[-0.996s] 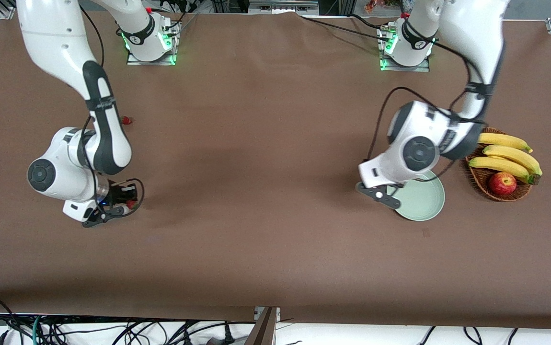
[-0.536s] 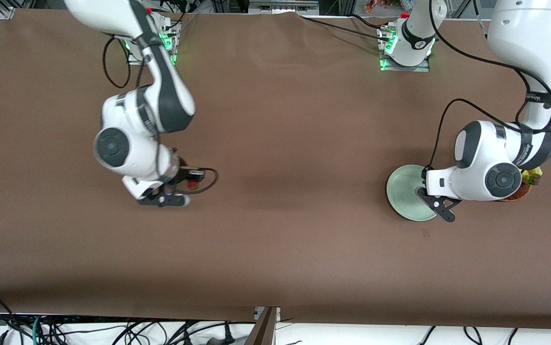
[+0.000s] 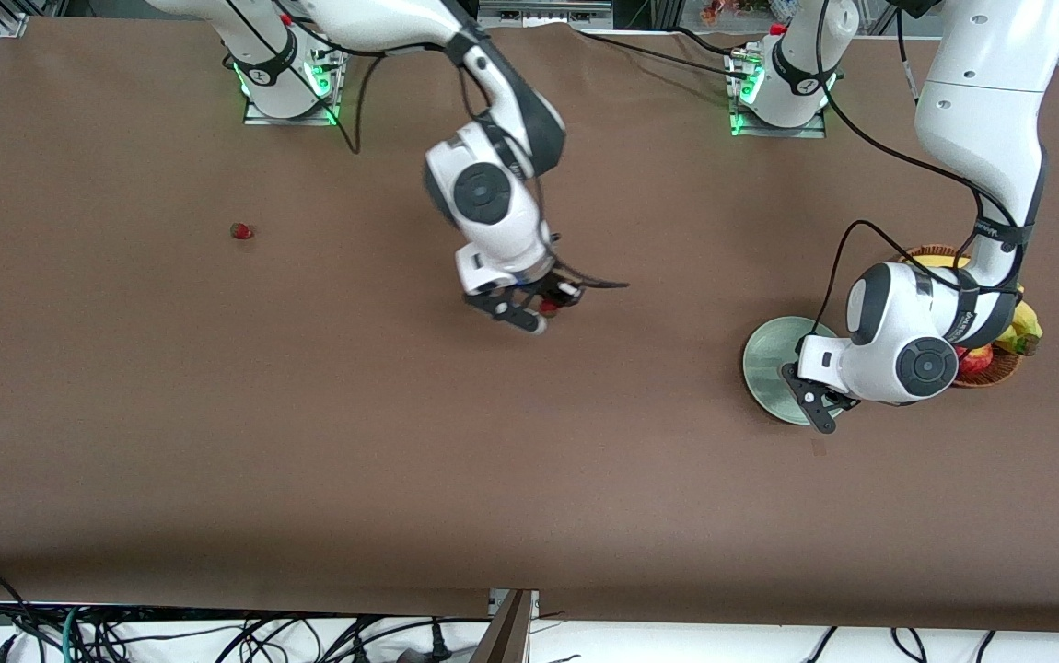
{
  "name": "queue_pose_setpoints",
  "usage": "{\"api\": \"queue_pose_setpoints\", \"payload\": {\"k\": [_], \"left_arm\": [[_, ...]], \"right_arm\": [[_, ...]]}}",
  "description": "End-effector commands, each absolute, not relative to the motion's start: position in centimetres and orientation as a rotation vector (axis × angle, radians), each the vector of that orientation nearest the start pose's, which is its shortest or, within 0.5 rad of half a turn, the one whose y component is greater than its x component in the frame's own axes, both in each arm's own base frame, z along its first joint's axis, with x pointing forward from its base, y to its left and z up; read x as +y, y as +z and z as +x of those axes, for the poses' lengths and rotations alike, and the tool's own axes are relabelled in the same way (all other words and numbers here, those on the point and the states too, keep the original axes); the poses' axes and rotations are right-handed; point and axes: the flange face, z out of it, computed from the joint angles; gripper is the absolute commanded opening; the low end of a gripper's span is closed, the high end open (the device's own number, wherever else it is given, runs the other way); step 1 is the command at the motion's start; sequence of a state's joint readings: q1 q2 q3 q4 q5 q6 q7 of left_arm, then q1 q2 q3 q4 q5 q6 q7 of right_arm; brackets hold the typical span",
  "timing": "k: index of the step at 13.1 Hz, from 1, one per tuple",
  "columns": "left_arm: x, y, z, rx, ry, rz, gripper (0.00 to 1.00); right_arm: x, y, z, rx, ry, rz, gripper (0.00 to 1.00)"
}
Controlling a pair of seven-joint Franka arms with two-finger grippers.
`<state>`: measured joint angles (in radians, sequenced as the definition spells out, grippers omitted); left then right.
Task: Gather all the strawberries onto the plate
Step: 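Carry the second strawberry mid-table with the right gripper and release it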
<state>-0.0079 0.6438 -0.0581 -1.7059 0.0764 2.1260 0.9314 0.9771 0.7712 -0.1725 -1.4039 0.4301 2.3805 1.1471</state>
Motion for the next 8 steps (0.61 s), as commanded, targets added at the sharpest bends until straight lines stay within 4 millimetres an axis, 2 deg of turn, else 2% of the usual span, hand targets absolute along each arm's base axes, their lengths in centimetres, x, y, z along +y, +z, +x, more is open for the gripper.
{"api": "queue_pose_setpoints", "payload": {"k": [1, 2, 3, 5, 6, 7, 8], "left_arm": [[-4.0, 26.1, 65.2, 1.652, 0.278, -2.694, 1.00], [-4.3, 28.2, 64.8, 1.614, 0.303, -2.734, 1.00], [-4.5, 30.0, 64.7, 1.484, 0.318, -2.797, 1.00], [-6.7, 31.4, 64.1, 1.308, 0.349, -2.880, 1.00], [-8.2, 31.9, 63.7, 1.228, 0.358, -2.914, 1.00], [-9.5, 32.3, 63.3, 1.121, 0.384, -2.952, 1.00], [-11.6, 32.5, 62.8, 1.026, 0.392, -2.987, 1.00]], "right_arm": [[60.6, 23.0, 47.1, 0.907, 0.011, -2.590, 0.37], [60.8, 23.4, 47.0, 0.909, 0.004, -2.577, 0.64], [60.3, 24.8, 47.6, 0.917, 0.019, -2.578, 0.88], [57.7, 27.8, 49.7, 0.955, 0.119, -2.650, 0.99], [55.9, 30.2, 51.3, 0.957, 0.142, -2.658, 0.99], [53.6, 32.8, 52.7, 0.893, 0.179, -2.700, 0.99], [51.2, 34.2, 53.5, 0.771, 0.243, -2.785, 0.99]]}}
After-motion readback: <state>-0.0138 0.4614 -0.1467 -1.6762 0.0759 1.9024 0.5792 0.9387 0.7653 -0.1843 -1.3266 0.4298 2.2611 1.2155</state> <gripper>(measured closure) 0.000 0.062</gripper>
